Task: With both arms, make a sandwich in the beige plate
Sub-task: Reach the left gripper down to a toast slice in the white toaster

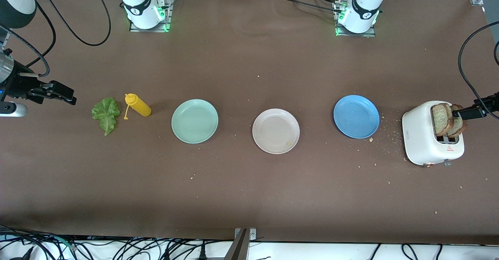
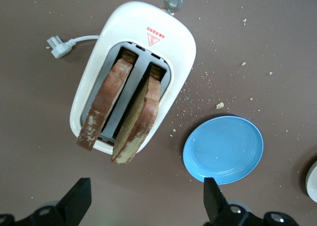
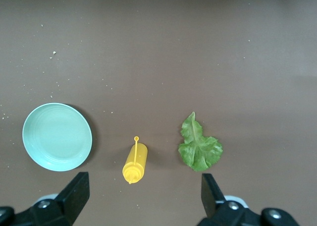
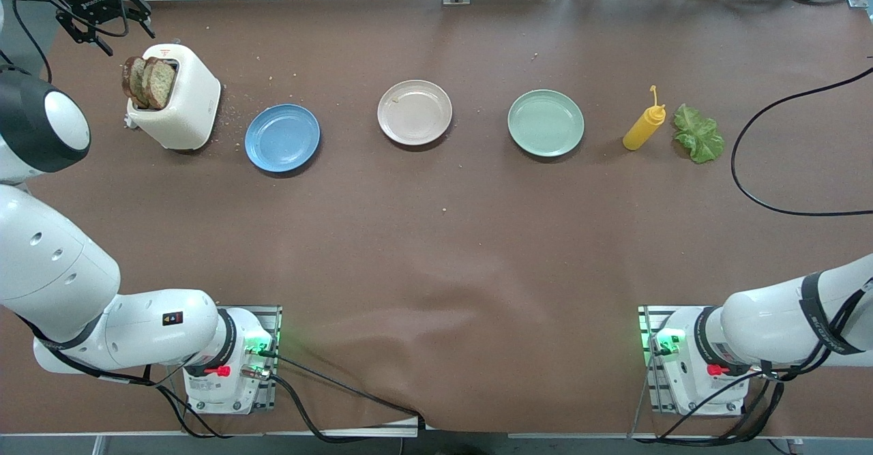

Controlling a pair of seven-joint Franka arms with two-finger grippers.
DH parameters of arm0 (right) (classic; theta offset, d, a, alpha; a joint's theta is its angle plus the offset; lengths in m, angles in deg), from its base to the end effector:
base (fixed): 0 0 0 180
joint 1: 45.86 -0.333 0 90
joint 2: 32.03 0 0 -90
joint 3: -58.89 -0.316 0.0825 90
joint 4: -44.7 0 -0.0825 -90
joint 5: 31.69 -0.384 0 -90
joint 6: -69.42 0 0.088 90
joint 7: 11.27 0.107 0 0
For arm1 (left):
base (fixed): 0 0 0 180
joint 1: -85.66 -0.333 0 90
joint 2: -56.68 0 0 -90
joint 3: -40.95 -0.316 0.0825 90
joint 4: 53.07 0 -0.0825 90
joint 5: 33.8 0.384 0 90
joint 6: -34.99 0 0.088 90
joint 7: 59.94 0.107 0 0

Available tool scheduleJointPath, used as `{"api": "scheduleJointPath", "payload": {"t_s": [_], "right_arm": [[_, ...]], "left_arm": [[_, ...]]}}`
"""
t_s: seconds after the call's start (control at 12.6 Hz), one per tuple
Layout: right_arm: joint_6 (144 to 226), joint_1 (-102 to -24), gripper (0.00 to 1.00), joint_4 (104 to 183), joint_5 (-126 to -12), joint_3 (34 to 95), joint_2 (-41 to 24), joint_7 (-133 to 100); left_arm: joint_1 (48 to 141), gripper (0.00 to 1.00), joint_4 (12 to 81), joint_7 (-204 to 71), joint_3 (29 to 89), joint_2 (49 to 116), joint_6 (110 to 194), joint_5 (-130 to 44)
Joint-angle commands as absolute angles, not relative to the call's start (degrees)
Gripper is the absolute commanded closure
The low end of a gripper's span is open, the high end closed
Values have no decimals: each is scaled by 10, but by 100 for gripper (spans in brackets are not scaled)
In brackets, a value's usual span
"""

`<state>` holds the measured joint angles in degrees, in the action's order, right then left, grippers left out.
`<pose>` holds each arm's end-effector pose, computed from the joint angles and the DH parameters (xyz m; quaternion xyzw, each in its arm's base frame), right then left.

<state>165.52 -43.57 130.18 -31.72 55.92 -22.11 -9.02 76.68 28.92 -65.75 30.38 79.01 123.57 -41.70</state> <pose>0.6150 0.0048 0.5703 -0.9999 0.0141 -0.0061 0.0049 0.6174 0.1849 0.4556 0.9651 0.2228 -0.1286 0.0488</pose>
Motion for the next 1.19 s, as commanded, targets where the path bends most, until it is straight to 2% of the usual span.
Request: {"api": "scheduleJointPath", "payload": {"t_s": [0.0, 0.32, 0.64, 0.96, 1.11], "right_arm": [[1653, -433, 0, 1305, -327, 558, -225, -88], [1656, -433, 0, 1305, -328, 558, -225, -88], [1657, -433, 0, 1305, -328, 558, -224, -88], [1658, -433, 0, 1305, -328, 558, -221, -88], [1658, -433, 0, 1305, -328, 558, -221, -88]], "left_arm": [[771, 0, 280, -635, 314, 811, 1259, -391], [770, 0, 302, -582, 319, 807, 1284, -385], [769, 0, 385, -582, 342, 779, 1362, -346], [769, 0, 396, -583, 343, 784, 1382, -346], [769, 3, 399, -583, 342, 790, 1388, -345]]}}
